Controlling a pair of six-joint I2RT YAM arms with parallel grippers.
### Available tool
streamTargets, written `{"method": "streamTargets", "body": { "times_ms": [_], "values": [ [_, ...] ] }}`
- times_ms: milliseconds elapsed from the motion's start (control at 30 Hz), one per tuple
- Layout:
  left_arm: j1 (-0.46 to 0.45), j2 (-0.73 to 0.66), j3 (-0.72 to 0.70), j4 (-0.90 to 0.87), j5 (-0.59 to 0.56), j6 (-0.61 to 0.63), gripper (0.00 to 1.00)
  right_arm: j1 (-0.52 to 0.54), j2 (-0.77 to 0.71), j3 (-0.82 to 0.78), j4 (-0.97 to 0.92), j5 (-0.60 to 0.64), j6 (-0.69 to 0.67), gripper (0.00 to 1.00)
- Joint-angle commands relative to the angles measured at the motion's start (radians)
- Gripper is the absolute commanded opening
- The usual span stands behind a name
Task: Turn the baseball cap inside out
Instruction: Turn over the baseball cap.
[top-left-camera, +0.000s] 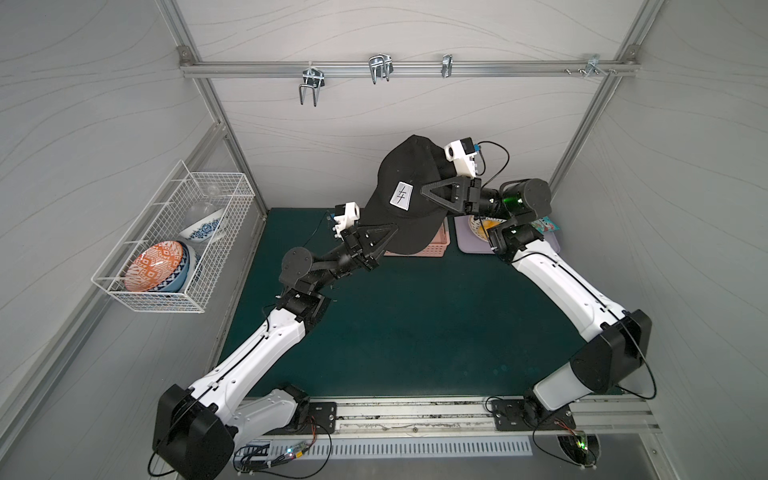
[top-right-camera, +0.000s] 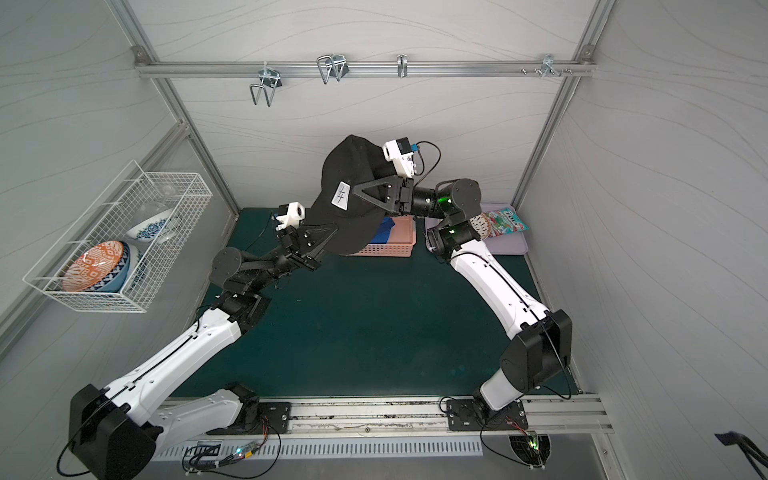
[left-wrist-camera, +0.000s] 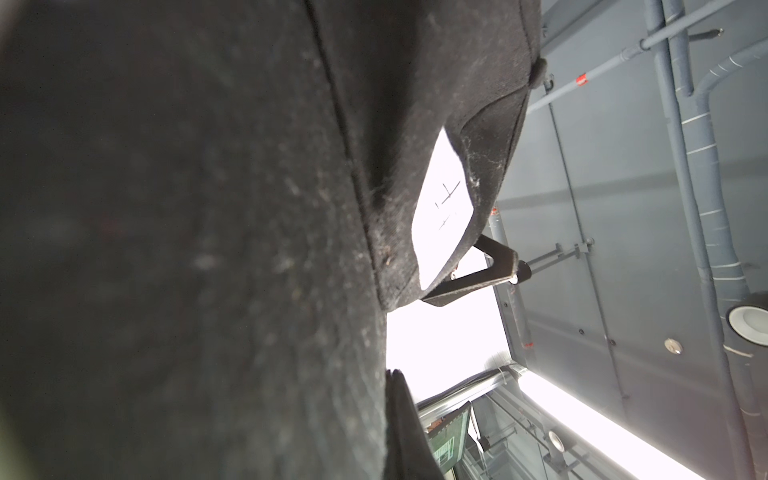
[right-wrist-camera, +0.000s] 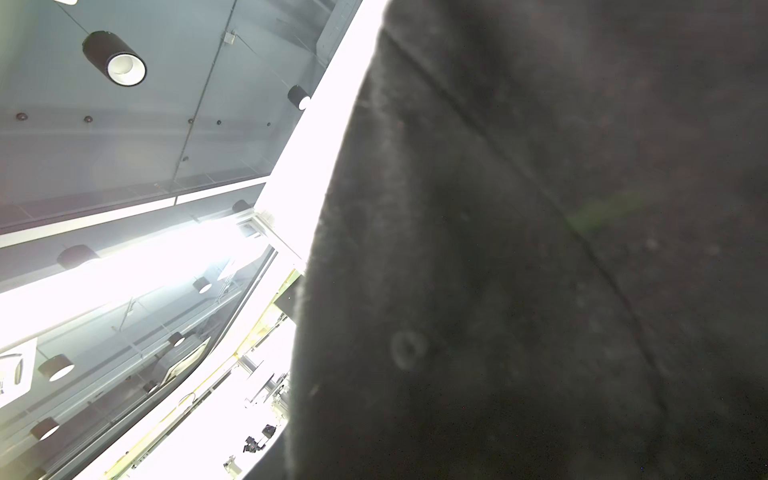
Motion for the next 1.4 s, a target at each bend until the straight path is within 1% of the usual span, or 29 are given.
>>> {"method": "streamTargets", "body": {
  "times_ms": [0,67,100,167,233,300,400,467,533,600,700,767,900,967,1033,1100,1200,1233,1267,1333,1367],
  "values": [
    [0.003,0.045,-0.063,-0.228,0.077,0.027,0.00,0.035,-0.029,0.011,0.227,0.025,0.073,0.53],
    [0.003,0.049,-0.052,-0.248,0.124,0.054,0.00,0.034,-0.024,0.002,0.259,0.052,0.092,0.57],
    [0.003,0.049,-0.041,-0.272,0.144,0.077,0.00,0.033,-0.025,-0.002,0.249,0.058,0.083,0.57],
    [0.003,0.047,-0.019,-0.334,0.190,0.131,0.00,0.030,-0.049,-0.022,0.148,0.070,-0.017,0.57],
    [0.006,0.037,-0.017,-0.383,0.205,0.166,0.00,0.017,-0.096,-0.056,0.003,0.101,-0.134,0.56],
    [0.013,0.030,-0.045,-0.364,0.201,0.149,0.00,-0.013,-0.127,-0.079,-0.036,0.132,-0.167,0.54],
    [0.030,0.026,-0.085,-0.261,0.177,0.104,0.00,-0.056,-0.130,-0.118,0.111,0.187,-0.039,0.51],
    [0.037,0.024,-0.091,-0.198,0.160,0.103,0.00,-0.075,-0.119,-0.149,0.208,0.228,0.046,0.48],
    [0.049,0.019,-0.096,-0.104,0.147,0.114,0.00,-0.090,-0.118,-0.178,0.260,0.262,0.078,0.45],
    [0.073,0.008,-0.109,0.051,0.139,0.106,0.00,-0.119,-0.144,-0.202,0.225,0.274,0.049,0.41],
    [0.117,-0.025,-0.129,0.221,0.136,0.091,0.00,-0.176,-0.204,-0.243,0.124,0.293,-0.017,0.32],
    [0.145,-0.044,-0.126,0.251,0.141,0.085,0.00,-0.203,-0.222,-0.263,0.099,0.298,-0.019,0.29],
    [0.153,-0.041,-0.112,0.307,0.169,0.055,0.00,-0.200,-0.210,-0.284,0.132,0.279,0.031,0.30],
    [0.153,-0.028,-0.115,0.369,0.164,0.019,0.00,-0.203,-0.212,-0.299,0.153,0.285,0.046,0.33],
    [0.154,-0.017,-0.120,0.405,0.158,-0.004,0.00,-0.211,-0.224,-0.310,0.152,0.296,0.045,0.46],
    [0.154,-0.012,-0.117,0.411,0.166,-0.006,0.00,-0.222,-0.237,-0.313,0.142,0.309,0.040,0.61],
    [0.154,-0.012,-0.103,0.410,0.197,-0.007,0.00,-0.226,-0.250,-0.316,0.125,0.334,0.037,0.73],
    [0.154,-0.011,-0.098,0.411,0.208,-0.010,0.00,-0.227,-0.253,-0.316,0.120,0.341,0.038,0.74],
    [0.154,-0.010,-0.090,0.414,0.218,-0.014,0.00,-0.227,-0.252,-0.314,0.111,0.342,0.039,0.72],
    [0.154,-0.009,-0.083,0.418,0.223,-0.019,0.00,-0.225,-0.251,-0.311,0.084,0.341,0.038,0.63],
    [0.154,-0.009,-0.082,0.422,0.222,-0.022,0.00,-0.225,-0.251,-0.313,0.078,0.342,0.036,0.57]
  ]
}}
